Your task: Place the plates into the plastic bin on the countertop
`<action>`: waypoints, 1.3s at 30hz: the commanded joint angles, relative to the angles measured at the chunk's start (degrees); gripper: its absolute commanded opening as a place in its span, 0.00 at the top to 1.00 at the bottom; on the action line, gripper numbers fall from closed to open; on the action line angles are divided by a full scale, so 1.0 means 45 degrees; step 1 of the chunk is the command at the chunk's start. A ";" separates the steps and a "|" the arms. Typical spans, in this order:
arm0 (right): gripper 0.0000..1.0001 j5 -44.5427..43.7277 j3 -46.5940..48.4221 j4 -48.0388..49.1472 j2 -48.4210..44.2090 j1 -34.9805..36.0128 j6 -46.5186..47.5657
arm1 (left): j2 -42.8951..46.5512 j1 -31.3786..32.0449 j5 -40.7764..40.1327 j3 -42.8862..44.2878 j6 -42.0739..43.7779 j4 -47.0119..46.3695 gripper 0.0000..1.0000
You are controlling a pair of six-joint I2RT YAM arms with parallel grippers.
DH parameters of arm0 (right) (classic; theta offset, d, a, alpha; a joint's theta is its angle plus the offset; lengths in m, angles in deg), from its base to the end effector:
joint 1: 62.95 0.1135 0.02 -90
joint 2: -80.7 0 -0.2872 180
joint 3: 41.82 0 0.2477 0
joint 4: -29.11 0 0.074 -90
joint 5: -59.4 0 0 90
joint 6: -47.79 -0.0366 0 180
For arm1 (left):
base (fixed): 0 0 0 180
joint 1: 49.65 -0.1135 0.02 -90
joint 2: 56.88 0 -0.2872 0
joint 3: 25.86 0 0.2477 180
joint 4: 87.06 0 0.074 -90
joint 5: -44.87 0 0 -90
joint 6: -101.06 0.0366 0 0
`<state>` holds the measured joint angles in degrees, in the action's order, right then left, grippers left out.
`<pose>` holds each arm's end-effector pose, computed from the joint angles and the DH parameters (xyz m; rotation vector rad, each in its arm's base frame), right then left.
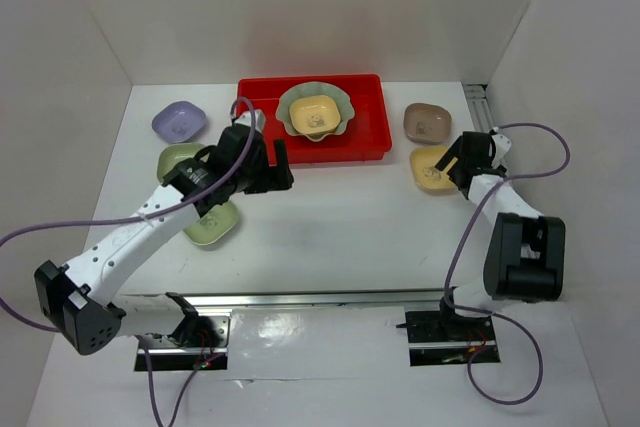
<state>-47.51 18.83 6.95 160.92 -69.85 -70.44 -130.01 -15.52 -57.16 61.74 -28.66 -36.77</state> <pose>0.2826 -0.0449 0.2410 0.8256 2.1093 -0.1428 0.2241 -0.1427 0.3860 -0.2279 2.2127 -0.4955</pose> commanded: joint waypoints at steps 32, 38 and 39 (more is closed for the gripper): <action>1.00 -0.0366 0.1395 0.0190 0.4791 -0.1495 -0.1540 | 0.3535 0.0307 -0.1057 -0.0844 0.0408 0.2252 0.00; 1.00 0.0162 0.1123 -0.0572 0.2703 -0.1495 -0.1540 | 0.3769 0.0054 -0.0920 -0.0844 0.0410 0.2252 0.00; 1.00 0.0163 0.0986 -0.0709 0.2313 -0.1495 -0.1540 | 0.3769 0.0052 -0.0920 -0.0844 0.0410 0.2252 0.00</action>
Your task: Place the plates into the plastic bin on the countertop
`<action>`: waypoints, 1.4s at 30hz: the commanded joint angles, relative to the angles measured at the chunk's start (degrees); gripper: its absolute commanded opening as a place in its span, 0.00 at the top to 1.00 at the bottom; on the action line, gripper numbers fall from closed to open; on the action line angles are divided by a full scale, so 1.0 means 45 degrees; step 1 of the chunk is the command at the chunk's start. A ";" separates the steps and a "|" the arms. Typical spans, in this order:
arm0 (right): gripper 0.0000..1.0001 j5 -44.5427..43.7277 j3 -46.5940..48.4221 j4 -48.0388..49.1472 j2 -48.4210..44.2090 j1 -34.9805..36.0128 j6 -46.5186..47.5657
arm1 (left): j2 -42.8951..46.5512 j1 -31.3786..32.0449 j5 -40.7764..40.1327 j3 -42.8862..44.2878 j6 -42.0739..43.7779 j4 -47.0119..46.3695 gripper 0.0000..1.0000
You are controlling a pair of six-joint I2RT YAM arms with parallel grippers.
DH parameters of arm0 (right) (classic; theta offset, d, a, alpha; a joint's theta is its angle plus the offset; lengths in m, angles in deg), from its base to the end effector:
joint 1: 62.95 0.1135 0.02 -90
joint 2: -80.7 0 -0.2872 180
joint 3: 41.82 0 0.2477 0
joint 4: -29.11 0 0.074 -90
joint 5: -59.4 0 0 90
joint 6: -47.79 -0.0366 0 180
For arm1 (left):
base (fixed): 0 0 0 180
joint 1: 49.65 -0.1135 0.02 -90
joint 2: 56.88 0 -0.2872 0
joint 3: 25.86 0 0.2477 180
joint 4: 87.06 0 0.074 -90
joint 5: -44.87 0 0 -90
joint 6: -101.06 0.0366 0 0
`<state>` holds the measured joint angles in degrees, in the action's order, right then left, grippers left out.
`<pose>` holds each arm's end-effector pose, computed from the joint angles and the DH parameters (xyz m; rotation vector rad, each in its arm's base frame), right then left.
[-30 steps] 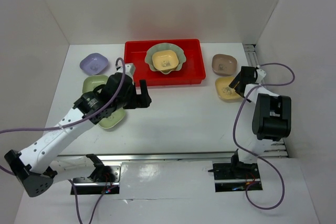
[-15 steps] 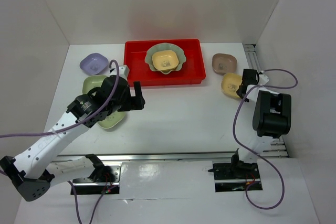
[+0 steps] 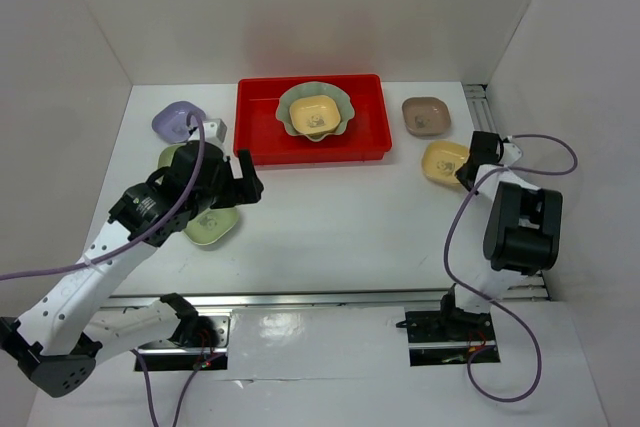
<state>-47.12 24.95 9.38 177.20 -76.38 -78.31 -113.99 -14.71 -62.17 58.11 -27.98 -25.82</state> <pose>0.3268 -0.0887 0.1931 1.1176 2.1166 -0.1667 0.1496 -0.0914 0.4050 -0.2485 2.1579 -0.4281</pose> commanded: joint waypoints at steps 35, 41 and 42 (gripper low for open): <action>1.00 0.3024 1.3288 -0.0954 0.6128 0.7516 0.2024 | 0.1244 -0.0635 -0.0138 -0.1717 -0.0288 -0.0123 0.00; 0.83 0.3533 1.4137 -0.1288 0.7712 0.7516 0.2025 | 0.1752 -0.0888 -0.0745 -0.1834 -0.0170 0.0617 0.00; 0.60 0.3668 1.4253 -0.1172 0.7868 0.7516 0.1890 | 0.1578 -0.0889 -0.0939 -0.1834 -0.0170 0.0774 0.00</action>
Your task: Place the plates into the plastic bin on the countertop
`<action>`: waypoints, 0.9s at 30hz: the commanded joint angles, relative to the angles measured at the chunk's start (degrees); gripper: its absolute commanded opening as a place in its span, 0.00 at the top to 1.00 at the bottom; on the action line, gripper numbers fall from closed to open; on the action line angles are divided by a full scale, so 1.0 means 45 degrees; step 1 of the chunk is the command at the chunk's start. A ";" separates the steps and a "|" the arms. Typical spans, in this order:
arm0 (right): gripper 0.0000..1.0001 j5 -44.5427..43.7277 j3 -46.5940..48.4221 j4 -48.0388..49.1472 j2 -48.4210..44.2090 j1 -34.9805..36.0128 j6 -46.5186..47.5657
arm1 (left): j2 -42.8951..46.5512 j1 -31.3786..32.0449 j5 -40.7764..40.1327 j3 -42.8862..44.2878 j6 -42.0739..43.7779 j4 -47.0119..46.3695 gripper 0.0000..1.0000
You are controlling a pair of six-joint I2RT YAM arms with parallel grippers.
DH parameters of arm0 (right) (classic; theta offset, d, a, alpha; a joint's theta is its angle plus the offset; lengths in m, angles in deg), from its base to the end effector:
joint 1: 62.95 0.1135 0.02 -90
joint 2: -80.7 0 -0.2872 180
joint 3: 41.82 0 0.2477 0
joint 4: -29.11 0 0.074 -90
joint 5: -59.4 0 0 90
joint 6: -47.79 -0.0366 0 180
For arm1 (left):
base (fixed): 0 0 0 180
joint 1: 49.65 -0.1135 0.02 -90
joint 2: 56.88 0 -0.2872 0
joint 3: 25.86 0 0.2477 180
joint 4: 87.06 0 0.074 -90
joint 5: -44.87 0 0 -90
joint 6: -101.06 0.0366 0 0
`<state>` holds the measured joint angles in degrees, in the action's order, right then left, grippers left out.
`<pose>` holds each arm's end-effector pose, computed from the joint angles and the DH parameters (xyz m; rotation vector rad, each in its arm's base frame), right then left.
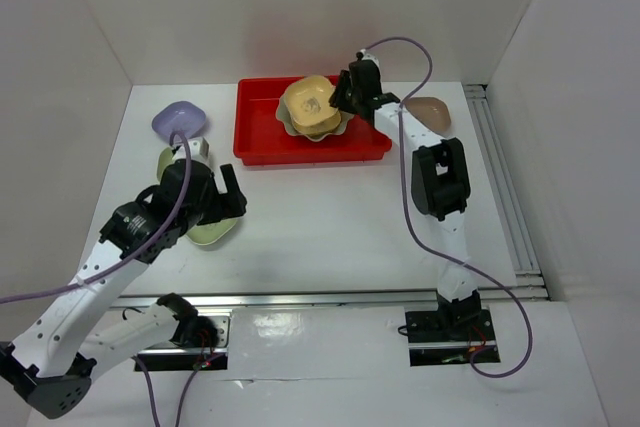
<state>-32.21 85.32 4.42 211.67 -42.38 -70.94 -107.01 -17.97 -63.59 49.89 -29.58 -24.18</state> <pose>0.5177 0.1932 0.2610 0.1674 2.0998 0.4956 0.1301 -0.0667 0.3752 -0.3482 2.1772 -0.3545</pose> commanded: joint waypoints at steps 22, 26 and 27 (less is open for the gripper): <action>0.00 0.1759 -0.4777 0.0277 -0.8436 0.0466 0.1793 | -0.1904 -0.0829 0.0119 -0.2253 -0.3373 -0.1026 0.02; 0.00 0.2522 -0.8354 0.1511 -1.1035 0.0466 0.2049 | -0.3798 -0.0829 -0.1480 -0.2021 -0.3253 -0.1561 0.02; 0.00 0.2738 -0.9327 0.1707 -1.1407 0.0466 0.2165 | -0.4111 -0.0829 -0.1987 -0.1904 -0.3099 -0.2025 0.00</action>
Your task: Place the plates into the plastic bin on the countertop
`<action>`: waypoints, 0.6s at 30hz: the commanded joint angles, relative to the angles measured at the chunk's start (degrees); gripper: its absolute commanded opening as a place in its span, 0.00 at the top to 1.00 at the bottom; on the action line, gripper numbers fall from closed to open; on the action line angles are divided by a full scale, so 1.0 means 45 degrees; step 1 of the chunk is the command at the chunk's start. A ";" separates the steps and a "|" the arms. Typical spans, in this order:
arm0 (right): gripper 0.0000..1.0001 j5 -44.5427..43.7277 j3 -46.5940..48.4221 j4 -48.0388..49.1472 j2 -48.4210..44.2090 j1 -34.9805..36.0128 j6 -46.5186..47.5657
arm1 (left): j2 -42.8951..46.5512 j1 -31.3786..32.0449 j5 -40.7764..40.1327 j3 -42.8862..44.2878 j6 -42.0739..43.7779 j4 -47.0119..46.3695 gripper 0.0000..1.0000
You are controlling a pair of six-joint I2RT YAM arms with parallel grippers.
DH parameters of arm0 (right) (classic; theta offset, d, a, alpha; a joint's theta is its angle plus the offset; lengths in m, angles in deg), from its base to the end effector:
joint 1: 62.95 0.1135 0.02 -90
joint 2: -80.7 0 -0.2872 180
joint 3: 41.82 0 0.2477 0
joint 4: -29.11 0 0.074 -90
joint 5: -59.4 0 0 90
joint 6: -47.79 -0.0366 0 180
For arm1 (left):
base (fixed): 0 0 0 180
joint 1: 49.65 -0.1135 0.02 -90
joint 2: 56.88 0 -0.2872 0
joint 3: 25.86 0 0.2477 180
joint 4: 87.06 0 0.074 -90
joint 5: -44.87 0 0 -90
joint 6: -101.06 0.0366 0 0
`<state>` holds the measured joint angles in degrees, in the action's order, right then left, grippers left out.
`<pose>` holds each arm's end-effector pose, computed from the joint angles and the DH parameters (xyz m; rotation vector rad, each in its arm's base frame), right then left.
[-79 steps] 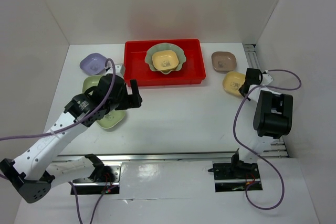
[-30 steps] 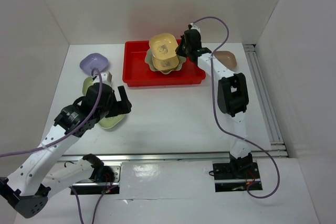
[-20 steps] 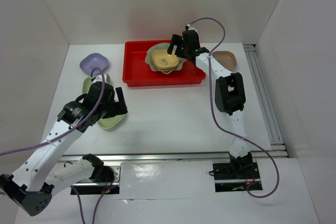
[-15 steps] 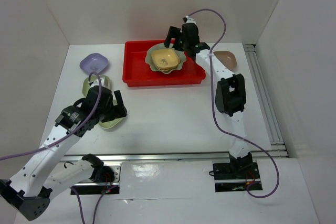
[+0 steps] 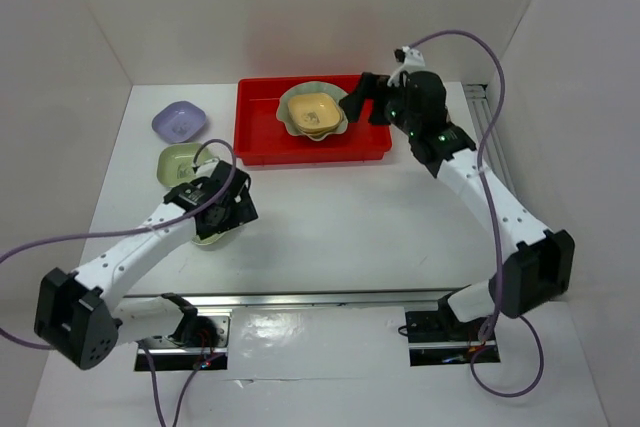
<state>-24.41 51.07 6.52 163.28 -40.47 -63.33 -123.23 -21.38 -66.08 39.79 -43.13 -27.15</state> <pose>0.3075 0.1315 0.4191 -0.1013 1.8270 0.6388 0.1872 -0.0858 0.2793 -0.6844 2.4288 -0.0852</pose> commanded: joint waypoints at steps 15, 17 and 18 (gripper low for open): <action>0.00 0.1787 -0.3582 0.1613 -0.2960 0.0278 0.0593 | -0.3653 -0.2435 0.0709 -0.1161 0.2492 -0.6463 0.09; 0.00 0.1787 -0.3699 0.1613 -0.3136 0.0395 0.0593 | -0.4372 -0.2552 0.0865 -0.1162 0.2375 -0.6583 0.15; 0.00 0.1652 -0.3699 0.1613 -0.3273 0.0395 0.0593 | -0.4609 -0.2552 0.0866 -0.1162 0.2375 -0.6584 0.19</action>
<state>-17.26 34.56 9.97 151.44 -39.27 -61.78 -141.24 -32.70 -64.83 35.07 -33.78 -53.03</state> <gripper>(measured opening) 0.999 0.831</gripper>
